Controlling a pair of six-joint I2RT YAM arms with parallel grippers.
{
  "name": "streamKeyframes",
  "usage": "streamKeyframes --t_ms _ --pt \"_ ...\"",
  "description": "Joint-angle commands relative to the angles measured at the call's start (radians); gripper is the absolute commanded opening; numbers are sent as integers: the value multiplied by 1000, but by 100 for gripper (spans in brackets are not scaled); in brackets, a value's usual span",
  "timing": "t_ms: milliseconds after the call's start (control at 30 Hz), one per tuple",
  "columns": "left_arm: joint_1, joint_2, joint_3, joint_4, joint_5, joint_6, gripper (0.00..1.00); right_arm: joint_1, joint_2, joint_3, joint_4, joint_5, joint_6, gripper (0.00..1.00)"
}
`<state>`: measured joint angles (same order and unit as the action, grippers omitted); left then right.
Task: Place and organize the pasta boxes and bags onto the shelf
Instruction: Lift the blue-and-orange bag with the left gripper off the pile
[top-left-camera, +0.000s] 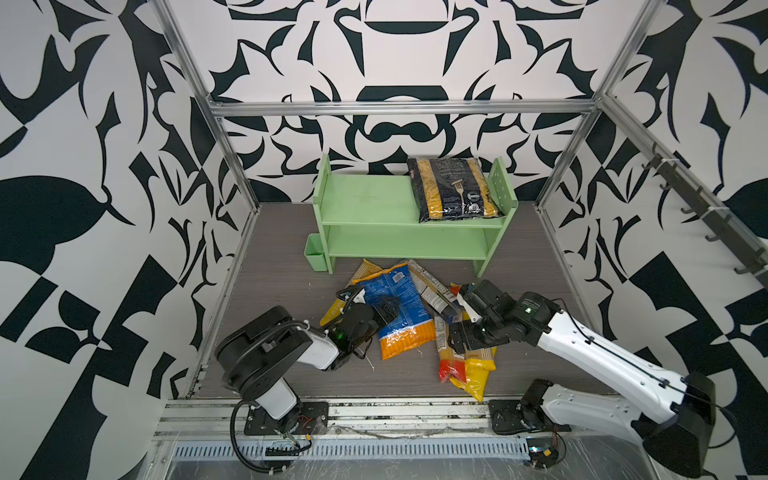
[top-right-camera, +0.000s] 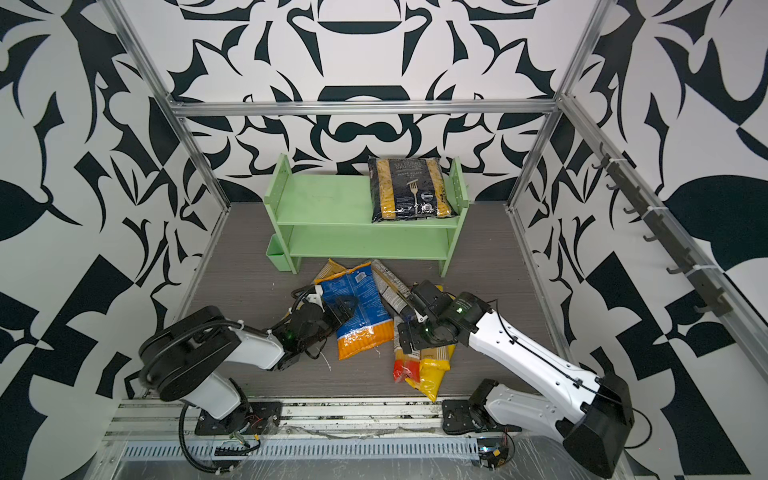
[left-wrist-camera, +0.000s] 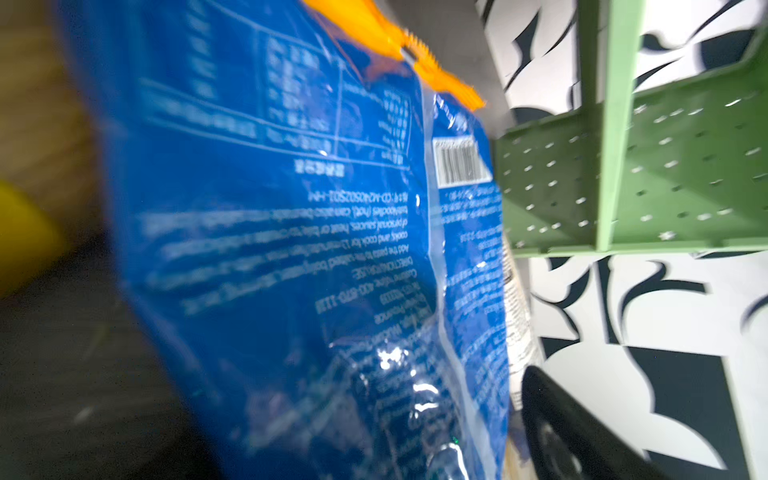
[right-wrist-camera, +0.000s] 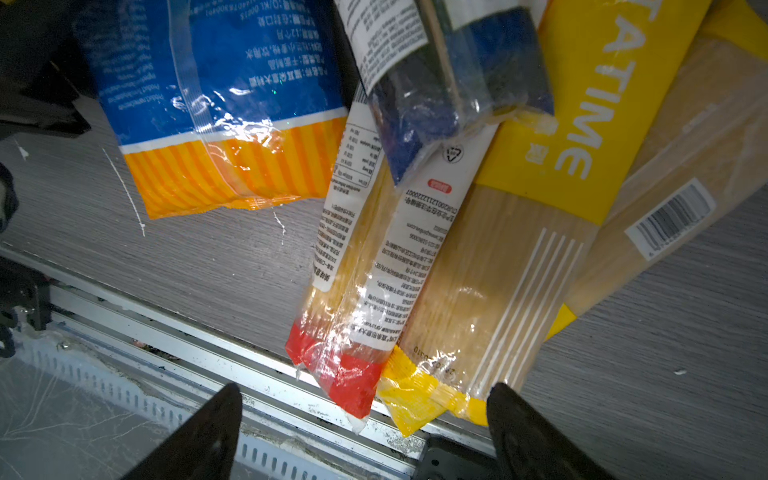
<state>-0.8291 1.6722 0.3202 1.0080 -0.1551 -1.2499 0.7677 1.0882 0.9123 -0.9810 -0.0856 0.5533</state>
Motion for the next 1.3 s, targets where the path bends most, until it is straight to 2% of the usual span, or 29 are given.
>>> streamKeyframes --t_ms 0,67,133,200,300,367,533,633,767,900,1267 --pt "5 163 -49 152 153 -46 81 3 22 61 -12 -3 -17 94" --pt "24 237 -52 258 185 -62 71 2 43 83 -26 0 -28 94" --pt "45 306 -51 347 220 -80 56 2 64 107 -38 4 -36 94" --pt "57 342 -40 382 251 -88 51 2 78 128 -46 9 -40 94" --pt "66 322 -22 332 273 -74 42 3 87 143 -55 21 -39 94" --pt "68 255 6 209 286 -39 37 3 84 145 -58 26 -36 94" --pt "54 -20 134 -319 282 133 18 2 68 128 -49 29 -20 94" --pt "53 -145 203 -546 271 214 14 2 55 111 -32 26 -13 94" --pt "54 -247 259 -725 257 275 6 3 50 96 -8 18 -10 94" --pt "53 -325 275 -798 245 283 0 3 47 85 14 10 -16 94" --pt "53 -498 298 -923 199 297 0 2 57 85 39 -11 -44 95"
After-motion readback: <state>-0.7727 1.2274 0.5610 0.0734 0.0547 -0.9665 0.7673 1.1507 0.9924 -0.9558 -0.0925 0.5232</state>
